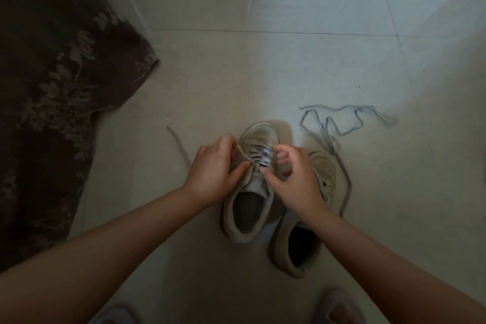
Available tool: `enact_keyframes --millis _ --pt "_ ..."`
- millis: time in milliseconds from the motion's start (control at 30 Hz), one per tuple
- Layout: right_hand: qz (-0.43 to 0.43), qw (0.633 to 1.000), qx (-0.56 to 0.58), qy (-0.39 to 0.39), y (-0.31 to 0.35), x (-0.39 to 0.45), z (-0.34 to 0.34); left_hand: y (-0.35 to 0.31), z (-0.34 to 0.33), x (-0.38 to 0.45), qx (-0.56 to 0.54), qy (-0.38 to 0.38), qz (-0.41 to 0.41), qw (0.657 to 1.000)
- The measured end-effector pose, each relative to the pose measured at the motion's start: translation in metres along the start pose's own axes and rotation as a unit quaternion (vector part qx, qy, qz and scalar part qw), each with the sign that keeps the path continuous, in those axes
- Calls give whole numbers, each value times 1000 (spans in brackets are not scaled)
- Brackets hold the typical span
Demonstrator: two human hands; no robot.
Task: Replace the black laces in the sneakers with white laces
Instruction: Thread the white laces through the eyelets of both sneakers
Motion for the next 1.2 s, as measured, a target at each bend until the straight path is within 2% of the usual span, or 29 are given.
enact_keyframes --millis 67,133,200,367,433,600,700,767,833,933,1033,1200 --pt "-33 999 20 32 -4 -1 8 -1 -2 0 72 -30 -50 996" --pt "-68 992 22 103 -8 -3 17 1 -5 1 144 -44 -98 984" --pt "-54 986 -9 157 -8 -4 24 3 -6 4 181 -43 -116 976" --pt "19 949 -118 291 1 -1 29 3 -1 10 199 -19 -69 977" --pt "44 938 -135 316 1 -2 29 2 0 11 202 -5 -40 979" --pt "78 932 -188 301 -18 0 44 3 7 16 232 -12 -11 973" --pt "119 935 -207 262 -23 5 55 4 11 18 234 -1 2 972" --pt "106 945 -189 244 -23 6 61 2 14 18 239 28 22 970" --pt "64 962 -130 233 -22 8 70 3 15 20 251 23 22 968" --pt "-3 988 -37 153 -22 12 86 1 15 19 238 13 10 971" --pt "-5 993 -89 72 -32 16 100 -3 14 9 178 -33 -25 983" --pt "-28 985 -119 118 -40 18 103 -22 3 -6 110 -63 -102 987"
Point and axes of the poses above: each hand's wrist, its own x-axis towards the middle knuckle, its own z-axis out of the back of the hand, y = z × x, the point moved 1 cm from there along x, towards the middle knuckle, and after that the axes turned 11 degrees about z, right-handed, at the moved point
